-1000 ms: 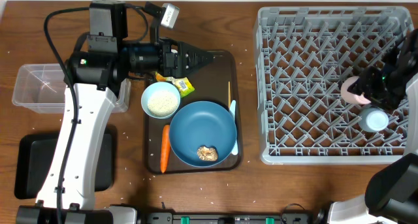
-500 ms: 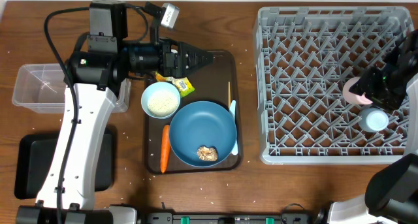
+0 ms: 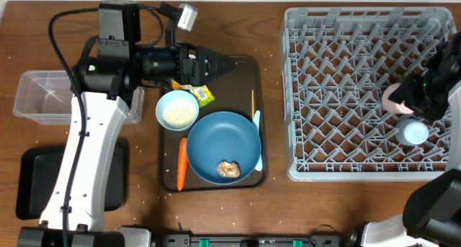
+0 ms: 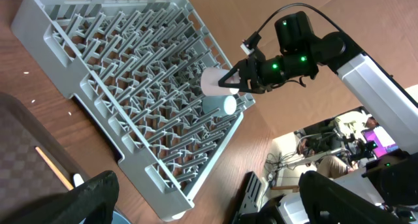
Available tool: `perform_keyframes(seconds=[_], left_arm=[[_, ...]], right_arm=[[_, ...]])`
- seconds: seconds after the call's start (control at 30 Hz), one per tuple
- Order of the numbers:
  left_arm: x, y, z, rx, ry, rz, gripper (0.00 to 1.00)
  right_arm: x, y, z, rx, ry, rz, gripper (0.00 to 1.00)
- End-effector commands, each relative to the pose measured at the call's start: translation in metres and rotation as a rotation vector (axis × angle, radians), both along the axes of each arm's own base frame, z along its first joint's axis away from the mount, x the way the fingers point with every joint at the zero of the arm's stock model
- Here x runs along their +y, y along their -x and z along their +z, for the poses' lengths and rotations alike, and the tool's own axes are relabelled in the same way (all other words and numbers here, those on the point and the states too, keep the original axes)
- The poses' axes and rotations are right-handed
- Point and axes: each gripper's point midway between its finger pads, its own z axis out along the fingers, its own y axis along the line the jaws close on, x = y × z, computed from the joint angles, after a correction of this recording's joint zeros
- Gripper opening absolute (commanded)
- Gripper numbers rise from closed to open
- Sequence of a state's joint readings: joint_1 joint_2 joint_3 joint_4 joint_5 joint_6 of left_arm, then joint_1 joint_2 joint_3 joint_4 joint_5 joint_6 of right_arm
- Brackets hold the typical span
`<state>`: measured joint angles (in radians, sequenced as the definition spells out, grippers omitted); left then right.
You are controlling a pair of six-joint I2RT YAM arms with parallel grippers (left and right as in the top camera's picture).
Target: Sort waste into correct bins and load items into the dishwasher rack
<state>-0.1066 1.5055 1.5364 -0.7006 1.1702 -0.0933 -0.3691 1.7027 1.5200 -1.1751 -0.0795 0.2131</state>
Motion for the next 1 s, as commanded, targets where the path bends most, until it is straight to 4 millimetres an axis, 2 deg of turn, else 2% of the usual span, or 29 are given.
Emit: perform_keyframes(seconds=[0.0, 0.1, 0.27, 0.37, 0.47, 0.53, 0.67, 0.77, 0.87, 0.97], left_arm=[[0.000, 0.000, 0.004, -0.017, -0.003, 0.000, 0.89], [0.000, 0.000, 0.004, -0.017, -0.003, 0.000, 0.90], [0.000, 0.000, 0.004, -0.018, -0.003, 0.000, 0.89], [0.000, 0.000, 0.004, -0.017, -0.003, 0.000, 0.90], [0.001, -0.002, 0.002, -0.019, -0.016, 0.014, 0.90], [0.007, -0.010, -0.008, -0.012, -0.075, 0.072, 0.90], [0.044, -0.028, -0.054, 0.067, -0.338, 0.299, 0.90], [0.078, -0.028, -0.085, 0.135, -0.562, 0.441, 0.90], [0.099, -0.018, -0.104, 0.184, -0.725, 0.502, 0.89], [0.114, -0.003, -0.120, 0.237, -0.866, 0.521, 0.89]], right_arm=[[-0.001, -0.005, -0.010, 0.010, -0.035, -0.023, 0.53], [-0.002, -0.008, -0.014, 0.010, -0.037, -0.023, 0.66], [-0.003, -0.021, -0.001, -0.060, -0.033, -0.016, 0.74], [0.008, -0.030, 0.017, -0.128, -0.076, 0.042, 0.75], [0.031, -0.037, 0.043, -0.232, -0.153, 0.166, 0.76], [0.052, -0.038, 0.065, -0.316, -0.201, 0.262, 0.77], [0.101, -0.029, 0.116, -0.479, -0.271, 0.433, 0.77], [0.135, -0.017, 0.143, -0.544, -0.262, 0.532, 0.75], [0.168, -0.008, 0.157, -0.574, -0.257, 0.626, 0.72], [0.179, -0.007, 0.150, -0.522, -0.214, 0.590, 0.70]])
